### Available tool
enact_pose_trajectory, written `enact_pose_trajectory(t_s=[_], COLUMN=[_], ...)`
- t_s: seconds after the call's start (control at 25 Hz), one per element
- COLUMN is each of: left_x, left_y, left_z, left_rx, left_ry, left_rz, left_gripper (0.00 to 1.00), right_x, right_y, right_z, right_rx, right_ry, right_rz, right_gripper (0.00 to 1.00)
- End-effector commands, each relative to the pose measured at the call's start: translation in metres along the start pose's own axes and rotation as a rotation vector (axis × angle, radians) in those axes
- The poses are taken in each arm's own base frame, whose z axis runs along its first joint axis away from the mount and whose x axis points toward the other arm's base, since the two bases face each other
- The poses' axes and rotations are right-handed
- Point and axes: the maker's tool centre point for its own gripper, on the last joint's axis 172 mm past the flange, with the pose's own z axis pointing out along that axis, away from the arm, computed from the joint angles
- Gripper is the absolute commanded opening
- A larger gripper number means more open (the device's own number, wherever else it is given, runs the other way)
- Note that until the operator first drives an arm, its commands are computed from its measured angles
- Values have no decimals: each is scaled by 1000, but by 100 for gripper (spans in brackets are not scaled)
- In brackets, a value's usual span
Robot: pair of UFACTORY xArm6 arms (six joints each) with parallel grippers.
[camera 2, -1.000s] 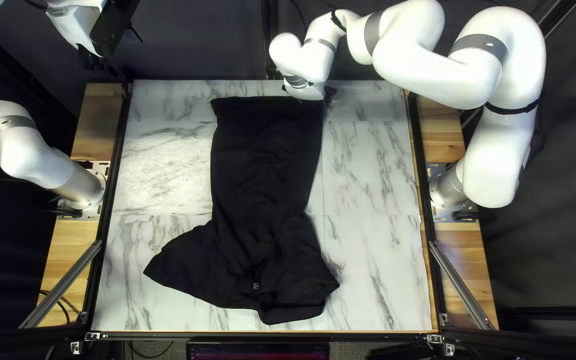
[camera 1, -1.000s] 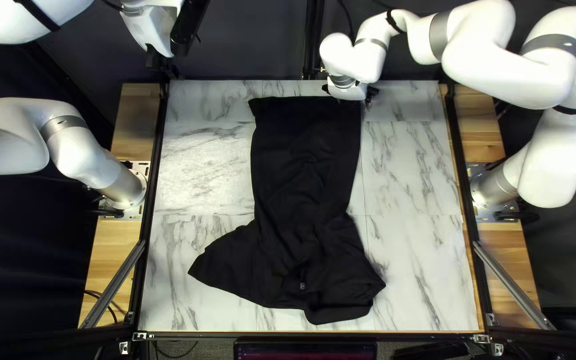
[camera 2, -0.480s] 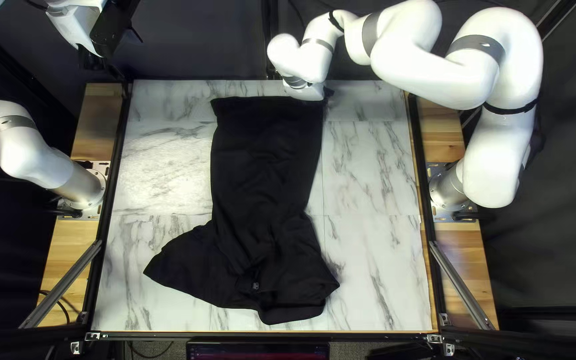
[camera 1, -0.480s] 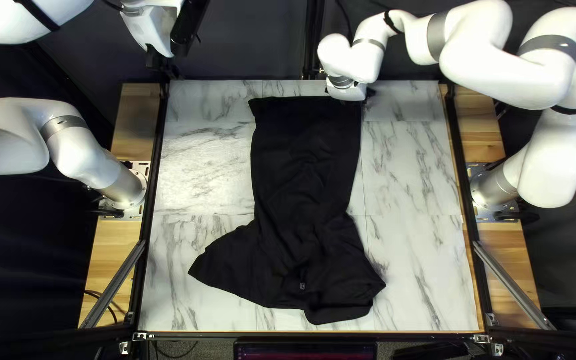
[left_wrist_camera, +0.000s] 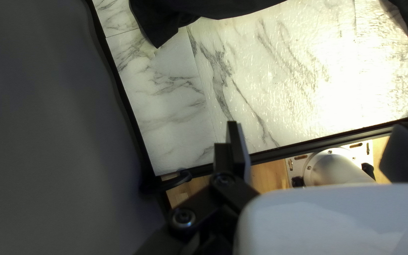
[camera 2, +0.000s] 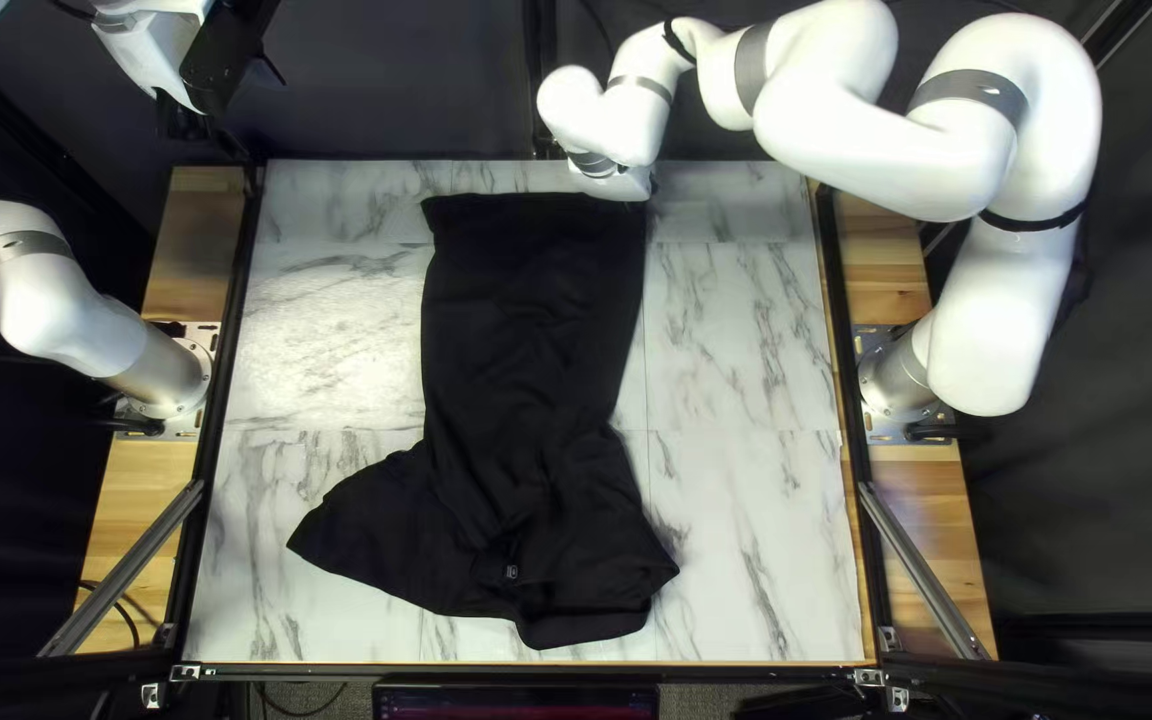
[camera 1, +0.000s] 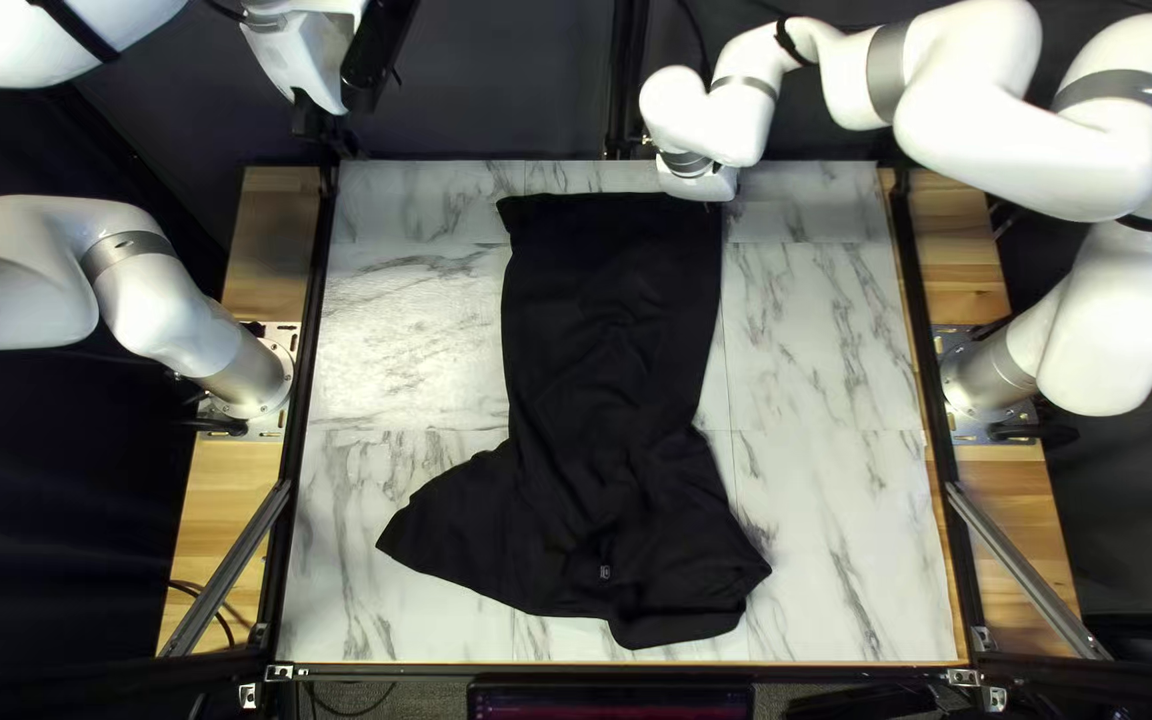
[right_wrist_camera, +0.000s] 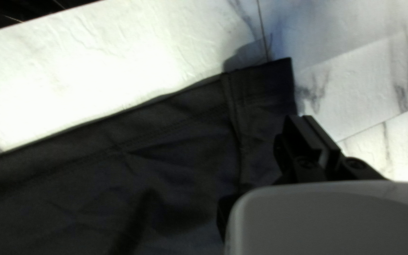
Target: Fold t-shirt
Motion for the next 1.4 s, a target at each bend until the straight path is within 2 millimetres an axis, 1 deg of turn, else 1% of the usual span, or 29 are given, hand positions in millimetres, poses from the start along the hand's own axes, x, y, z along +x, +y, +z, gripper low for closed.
enact_pose_trajectory(t_s=[0.04, 0.16, 0.36, 0.44, 0.64, 0.96, 1.0, 1.08, 1.12, 1.16, 1.2, 1.24, 1.4], left_x=[0, 0, 0, 0, 0, 0, 0, 0, 0, 0, 0, 0, 0], left_y=[0, 0, 0, 0, 0, 0, 0, 0, 0, 0, 0, 0, 0], left_z=[0, 0, 0, 0, 0, 0, 0, 0, 0, 0, 0, 0, 0], left_rx=[0, 0, 0, 0, 0, 0, 0, 0, 0, 0, 0, 0, 0], left_ry=[0, 0, 0, 0, 0, 0, 0, 0, 0, 0, 0, 0, 0], left_rz=[0, 0, 0, 0, 0, 0, 0, 0, 0, 0, 0, 0, 0], left_gripper=[100, 100, 100, 100, 100, 100, 100, 100, 100, 100, 100, 100, 100], right_x=[-12, -15, -28, -32, -30, -31, -31, -31, -31, -30, -30, -29, -29], right_y=[-1, 0, 2, 5, 11, 10, 10, 10, 9, 9, 8, 8, 2], right_z=[-4, -1, 5, 10, 19, 18, 18, 18, 18, 18, 19, 19, 17], right_rx=[10, 8, 3, -1, -13, -20, -21, -22, -21, -22, -22, -23, -23], right_ry=[-3, -2, -6, -6, -8, -13, -14, -15, -18, -20, -21, -22, -23], right_rz=[1, 3, 10, 13, 22, 24, 24, 24, 22, 19, 17, 16, 8], right_gripper=[100, 100, 100, 100, 100, 100, 94, 70, 44, 6, 2, 0, 0])
